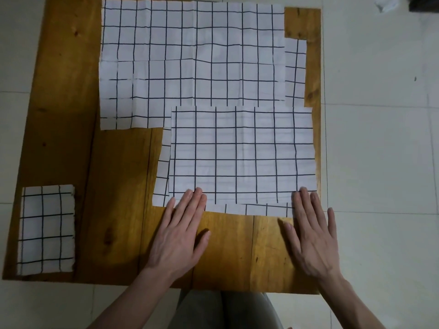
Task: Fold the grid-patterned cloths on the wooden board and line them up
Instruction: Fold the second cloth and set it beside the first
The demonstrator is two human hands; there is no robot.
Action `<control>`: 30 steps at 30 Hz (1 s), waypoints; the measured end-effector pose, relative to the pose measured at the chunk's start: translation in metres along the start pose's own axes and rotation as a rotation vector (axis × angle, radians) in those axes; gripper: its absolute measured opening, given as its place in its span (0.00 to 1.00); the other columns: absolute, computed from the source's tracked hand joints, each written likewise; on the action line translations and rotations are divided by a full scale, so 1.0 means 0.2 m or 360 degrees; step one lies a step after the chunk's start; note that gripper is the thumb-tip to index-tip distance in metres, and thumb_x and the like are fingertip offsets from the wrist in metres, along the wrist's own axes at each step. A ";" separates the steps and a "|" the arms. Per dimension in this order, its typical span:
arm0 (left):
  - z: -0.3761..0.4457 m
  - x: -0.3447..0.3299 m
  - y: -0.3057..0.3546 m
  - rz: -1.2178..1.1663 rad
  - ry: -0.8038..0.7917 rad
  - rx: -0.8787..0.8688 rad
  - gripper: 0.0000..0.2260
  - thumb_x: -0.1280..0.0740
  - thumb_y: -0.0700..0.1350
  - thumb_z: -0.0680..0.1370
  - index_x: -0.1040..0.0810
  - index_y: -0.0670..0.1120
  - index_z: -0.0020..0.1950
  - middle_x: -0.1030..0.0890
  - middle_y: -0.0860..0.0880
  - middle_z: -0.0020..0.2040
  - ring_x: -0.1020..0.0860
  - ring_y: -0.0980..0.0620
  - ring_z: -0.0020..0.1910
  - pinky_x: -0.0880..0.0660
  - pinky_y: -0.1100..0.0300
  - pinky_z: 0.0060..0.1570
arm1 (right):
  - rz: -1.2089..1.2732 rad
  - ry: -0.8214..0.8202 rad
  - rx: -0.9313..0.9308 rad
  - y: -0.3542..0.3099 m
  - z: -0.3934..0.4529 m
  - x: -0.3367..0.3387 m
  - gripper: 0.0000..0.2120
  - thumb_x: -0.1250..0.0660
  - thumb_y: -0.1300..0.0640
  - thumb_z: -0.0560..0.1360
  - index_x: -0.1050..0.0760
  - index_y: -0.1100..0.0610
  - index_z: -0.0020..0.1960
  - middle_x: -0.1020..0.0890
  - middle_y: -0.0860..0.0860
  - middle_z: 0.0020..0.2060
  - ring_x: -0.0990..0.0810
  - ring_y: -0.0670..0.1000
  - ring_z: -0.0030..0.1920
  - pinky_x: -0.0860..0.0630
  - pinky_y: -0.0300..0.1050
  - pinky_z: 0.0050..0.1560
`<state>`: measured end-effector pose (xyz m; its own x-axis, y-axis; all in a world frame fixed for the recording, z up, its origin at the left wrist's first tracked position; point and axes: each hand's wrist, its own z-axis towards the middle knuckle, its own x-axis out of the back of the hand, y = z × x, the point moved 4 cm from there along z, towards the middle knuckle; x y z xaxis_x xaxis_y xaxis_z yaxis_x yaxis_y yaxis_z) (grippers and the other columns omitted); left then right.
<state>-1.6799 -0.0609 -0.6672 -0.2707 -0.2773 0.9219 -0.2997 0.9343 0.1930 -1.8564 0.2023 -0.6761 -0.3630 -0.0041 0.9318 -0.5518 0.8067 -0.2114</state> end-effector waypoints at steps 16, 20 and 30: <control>0.16 0.06 0.36 -0.0048 0.0056 -0.0134 0.32 0.50 0.60 0.87 0.49 0.43 0.86 0.50 0.43 0.86 0.51 0.45 0.85 0.46 0.43 0.79 | 0.0637 0.0591 -0.0431 -0.03 0.17 0.22 0.16 0.31 0.46 0.82 0.22 0.54 0.64 0.22 0.52 0.62 0.26 0.55 0.62 0.32 0.48 0.61; 0.23 0.04 0.42 -0.0029 0.0003 -0.0132 0.32 0.51 0.61 0.87 0.49 0.44 0.86 0.49 0.44 0.86 0.51 0.46 0.85 0.47 0.44 0.79 | 0.0938 0.0526 -0.0811 0.03 0.21 0.20 0.32 0.26 0.44 0.77 0.33 0.54 0.75 0.26 0.51 0.61 0.25 0.53 0.56 0.23 0.54 0.56; 0.24 0.02 0.52 0.0017 -0.0069 -0.0175 0.31 0.52 0.61 0.87 0.47 0.45 0.85 0.49 0.45 0.86 0.51 0.45 0.85 0.49 0.42 0.79 | 0.1317 0.0412 -0.1187 0.06 0.10 0.16 0.16 0.30 0.44 0.80 0.22 0.55 0.57 0.26 0.49 0.56 0.24 0.52 0.55 0.29 0.46 0.59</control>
<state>-1.7559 0.0241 -0.6601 -0.3135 -0.2743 0.9091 -0.1952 0.9555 0.2210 -1.8910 0.2003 -0.6544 -0.1944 0.7438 0.6395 0.3991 0.6555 -0.6412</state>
